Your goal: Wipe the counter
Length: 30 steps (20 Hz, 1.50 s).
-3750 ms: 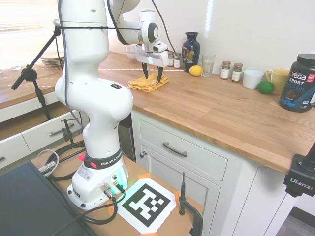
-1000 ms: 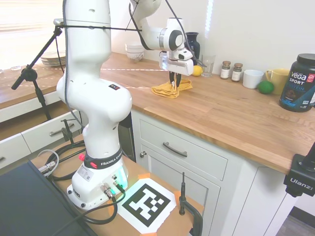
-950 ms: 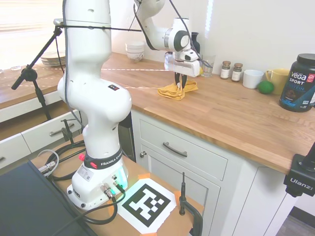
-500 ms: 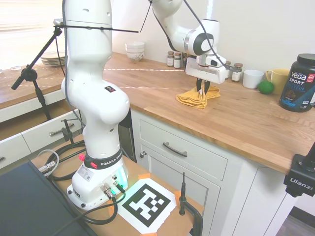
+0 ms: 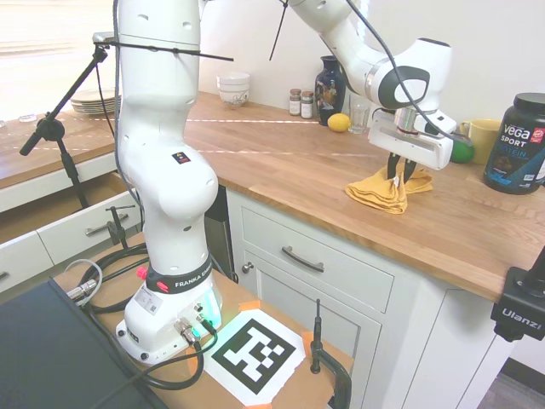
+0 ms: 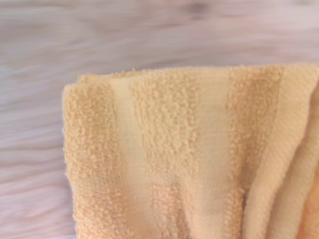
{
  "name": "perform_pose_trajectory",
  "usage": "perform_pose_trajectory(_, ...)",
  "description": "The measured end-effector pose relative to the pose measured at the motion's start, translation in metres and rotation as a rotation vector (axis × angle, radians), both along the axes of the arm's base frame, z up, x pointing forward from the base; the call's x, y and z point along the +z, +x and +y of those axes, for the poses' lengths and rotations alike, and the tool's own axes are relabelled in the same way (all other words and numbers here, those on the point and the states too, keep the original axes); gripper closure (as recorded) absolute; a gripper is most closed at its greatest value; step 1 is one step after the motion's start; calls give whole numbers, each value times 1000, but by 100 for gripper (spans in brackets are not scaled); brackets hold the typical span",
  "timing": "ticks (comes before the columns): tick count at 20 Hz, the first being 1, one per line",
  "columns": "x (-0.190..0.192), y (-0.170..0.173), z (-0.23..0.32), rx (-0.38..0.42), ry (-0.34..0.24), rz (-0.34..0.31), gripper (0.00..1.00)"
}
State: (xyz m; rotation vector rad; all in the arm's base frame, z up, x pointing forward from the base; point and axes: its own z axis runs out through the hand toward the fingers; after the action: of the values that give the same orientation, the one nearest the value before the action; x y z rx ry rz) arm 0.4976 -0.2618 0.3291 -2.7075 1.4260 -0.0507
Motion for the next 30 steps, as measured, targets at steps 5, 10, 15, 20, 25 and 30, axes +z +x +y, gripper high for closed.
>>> perform_pose_trajectory(5, -1, 0, -1, 0, 6, -2, 100)
perform_pose_trajectory(10, 0, 8, 19, 21, 0, -4, 100)
perform_pose_trajectory(15, 0, 26, 98, 52, -23, -2, 100)
perform_pose_trajectory(20, 3, 37, 197, 86, -56, 8, 100)
perform_pose_trajectory(25, 6, 42, 288, 120, -87, 3, 100)
perform_pose_trajectory(30, 15, 46, 368, 159, -120, -1, 100)
